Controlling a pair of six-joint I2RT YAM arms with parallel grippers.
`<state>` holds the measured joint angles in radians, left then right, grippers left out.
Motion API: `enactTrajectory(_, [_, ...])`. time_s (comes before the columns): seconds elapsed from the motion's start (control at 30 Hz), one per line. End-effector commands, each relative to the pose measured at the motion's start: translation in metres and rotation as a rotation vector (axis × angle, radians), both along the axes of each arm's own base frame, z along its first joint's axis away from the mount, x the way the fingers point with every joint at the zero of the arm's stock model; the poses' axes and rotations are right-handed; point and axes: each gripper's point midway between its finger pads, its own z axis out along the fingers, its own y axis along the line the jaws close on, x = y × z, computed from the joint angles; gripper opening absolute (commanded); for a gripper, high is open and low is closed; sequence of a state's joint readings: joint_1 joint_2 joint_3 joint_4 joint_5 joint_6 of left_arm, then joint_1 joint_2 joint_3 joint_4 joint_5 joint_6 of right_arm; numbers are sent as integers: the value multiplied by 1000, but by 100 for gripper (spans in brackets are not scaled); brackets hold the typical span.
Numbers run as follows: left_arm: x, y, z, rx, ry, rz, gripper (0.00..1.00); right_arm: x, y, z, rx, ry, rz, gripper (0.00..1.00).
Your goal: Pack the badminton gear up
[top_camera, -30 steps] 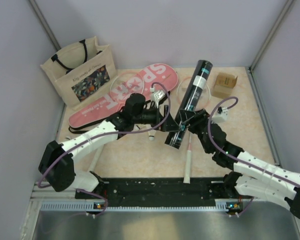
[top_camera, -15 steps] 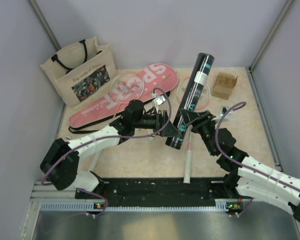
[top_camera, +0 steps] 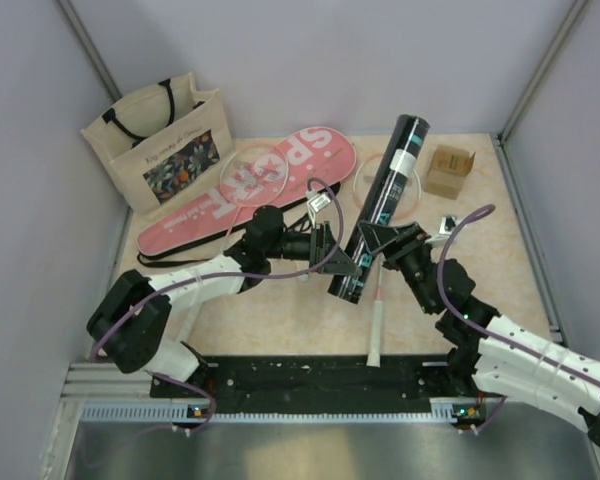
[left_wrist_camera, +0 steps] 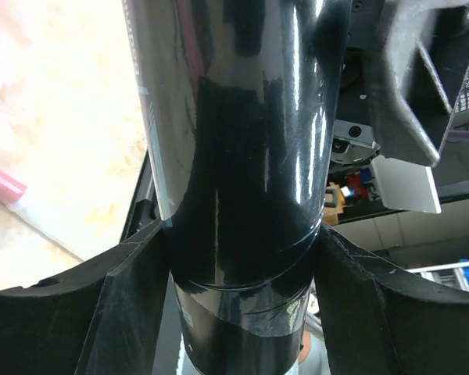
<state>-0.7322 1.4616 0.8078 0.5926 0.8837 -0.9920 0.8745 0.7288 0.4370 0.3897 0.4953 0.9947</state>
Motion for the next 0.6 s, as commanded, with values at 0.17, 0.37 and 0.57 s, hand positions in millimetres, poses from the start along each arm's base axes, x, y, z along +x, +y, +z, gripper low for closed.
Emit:
enactTrajectory(0.17, [-10, 22, 38, -100, -7, -36, 35, -10, -15, 21, -306, -133, 2, 99])
enactTrajectory(0.37, [-4, 38, 48, -38, -76, 54, 32, -17, -43, 37, -599, -311, -50, 99])
enactTrajectory(0.57, [-14, 52, 54, 53, -74, 77, 32, -26, -48, 65, -1151, -757, -50, 96])
